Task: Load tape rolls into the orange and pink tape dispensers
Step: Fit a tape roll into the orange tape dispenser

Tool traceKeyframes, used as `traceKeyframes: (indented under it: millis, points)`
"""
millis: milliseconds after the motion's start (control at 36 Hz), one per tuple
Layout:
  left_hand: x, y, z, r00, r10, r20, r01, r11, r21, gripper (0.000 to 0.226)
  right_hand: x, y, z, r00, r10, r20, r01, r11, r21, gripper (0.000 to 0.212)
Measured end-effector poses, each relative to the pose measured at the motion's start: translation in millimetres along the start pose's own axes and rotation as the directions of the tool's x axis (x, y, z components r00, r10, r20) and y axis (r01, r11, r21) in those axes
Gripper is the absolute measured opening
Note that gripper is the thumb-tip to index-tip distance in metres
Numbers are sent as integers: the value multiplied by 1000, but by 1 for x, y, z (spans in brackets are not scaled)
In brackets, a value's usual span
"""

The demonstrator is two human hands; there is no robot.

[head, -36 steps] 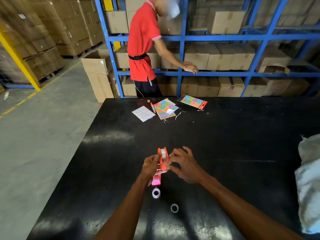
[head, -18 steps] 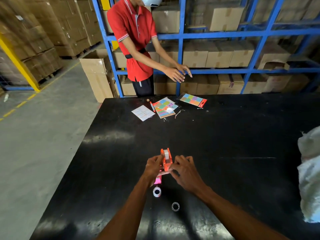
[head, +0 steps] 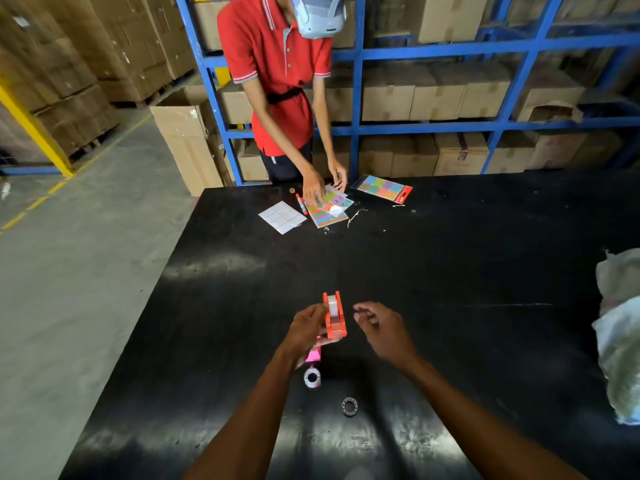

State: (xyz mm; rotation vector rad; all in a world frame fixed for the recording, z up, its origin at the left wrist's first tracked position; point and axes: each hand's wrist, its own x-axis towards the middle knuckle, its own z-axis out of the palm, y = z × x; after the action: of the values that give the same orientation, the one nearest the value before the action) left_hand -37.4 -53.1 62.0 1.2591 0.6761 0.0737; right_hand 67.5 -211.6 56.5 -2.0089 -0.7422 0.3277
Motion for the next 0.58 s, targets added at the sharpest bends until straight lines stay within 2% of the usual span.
traceKeyframes:
  millis: [83, 222, 361, 444, 583]
  points:
    - [5, -5, 9, 998, -31, 54, 29, 999, 26, 34, 10, 7, -2, 982, 154, 111, -161, 985, 57, 31]
    - [14, -15, 24, 987, -114, 112, 106, 992, 71, 35, 13, 17, 2, 972, 170, 164, -177, 984, 23, 16]
    - [29, -36, 27, 979, -179, 98, 172, 982, 79, 33, 12, 34, 12, 950, 246, 191, -251, 968, 0, 14]
    - [39, -49, 30, 974, -202, 105, 193, 976, 97, 28, 16, 52, 21, 940, 275, 202, -269, 961, -59, 20]
    - [59, -74, 32, 985, -164, -59, 171, 977, 131, 25, 24, 81, 33, 902, 358, 240, -347, 934, -87, 45]
